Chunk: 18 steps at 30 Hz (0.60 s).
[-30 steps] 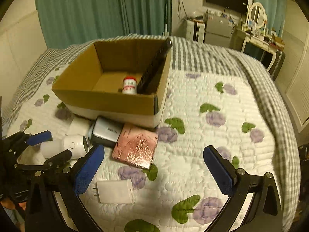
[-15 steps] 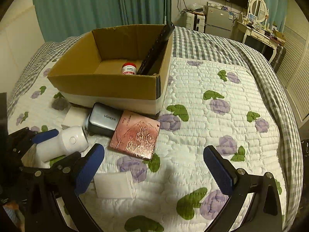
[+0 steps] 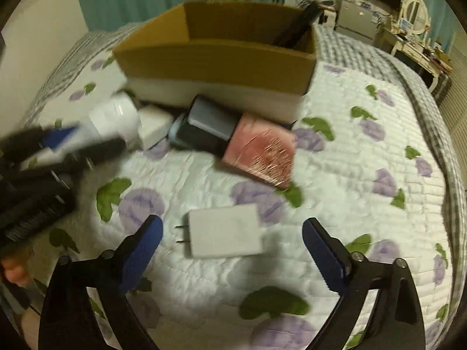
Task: Organize rigid objects
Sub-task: 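Grasp the white cylindrical device with the left gripper while the right gripper grasps the white charger block, then carry the device and charger block into the box and open both grippers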
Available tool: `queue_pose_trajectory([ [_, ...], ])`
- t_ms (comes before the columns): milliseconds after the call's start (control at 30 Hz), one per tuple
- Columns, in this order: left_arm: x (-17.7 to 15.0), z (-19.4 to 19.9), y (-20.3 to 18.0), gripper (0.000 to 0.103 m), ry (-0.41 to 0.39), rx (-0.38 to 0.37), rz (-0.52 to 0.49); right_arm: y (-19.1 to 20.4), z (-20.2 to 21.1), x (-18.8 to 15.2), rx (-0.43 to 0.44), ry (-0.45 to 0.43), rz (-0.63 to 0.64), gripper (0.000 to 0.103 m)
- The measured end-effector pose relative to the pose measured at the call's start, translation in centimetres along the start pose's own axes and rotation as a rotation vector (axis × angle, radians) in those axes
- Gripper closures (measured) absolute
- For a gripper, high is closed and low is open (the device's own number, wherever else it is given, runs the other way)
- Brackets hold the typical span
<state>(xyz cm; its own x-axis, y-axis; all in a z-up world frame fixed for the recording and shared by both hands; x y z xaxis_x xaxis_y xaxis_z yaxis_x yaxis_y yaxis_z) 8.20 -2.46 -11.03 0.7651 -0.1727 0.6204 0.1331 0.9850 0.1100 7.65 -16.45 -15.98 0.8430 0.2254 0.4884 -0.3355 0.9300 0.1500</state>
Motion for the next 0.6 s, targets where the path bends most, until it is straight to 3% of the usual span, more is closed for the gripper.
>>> queue_pose_trajectory([
  [200,0.4,0.1,0.3,0.058,-0.006,-0.010,0.022,-0.2,-2.0,-0.6,0.004,0.046,-0.014,0.025],
  [300,0.6,0.4,0.2,0.058,-0.016,-0.013,0.020,-0.2,-1.8,-0.4,0.034,0.041,-0.012,0.047],
  [600,1.1,2.2,0.4,0.058,-0.047,-0.004,0.018,0.1,1.4,0.9,0.020,-0.044,0.002,0.047],
])
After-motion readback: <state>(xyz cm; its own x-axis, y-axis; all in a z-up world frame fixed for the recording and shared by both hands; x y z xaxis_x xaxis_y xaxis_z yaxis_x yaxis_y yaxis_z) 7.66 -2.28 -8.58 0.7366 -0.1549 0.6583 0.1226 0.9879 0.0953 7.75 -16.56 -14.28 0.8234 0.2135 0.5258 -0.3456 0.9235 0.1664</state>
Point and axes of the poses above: each gripper's, at about its wrist camera, not at the fingertips, and z roughly against the way its jaws point, y to its left, x to its top, the point moved 7 cm from there along -z, roughly the way its jaws point, and after that the axes turned 7 degrees about x, right-handed, at the moved point
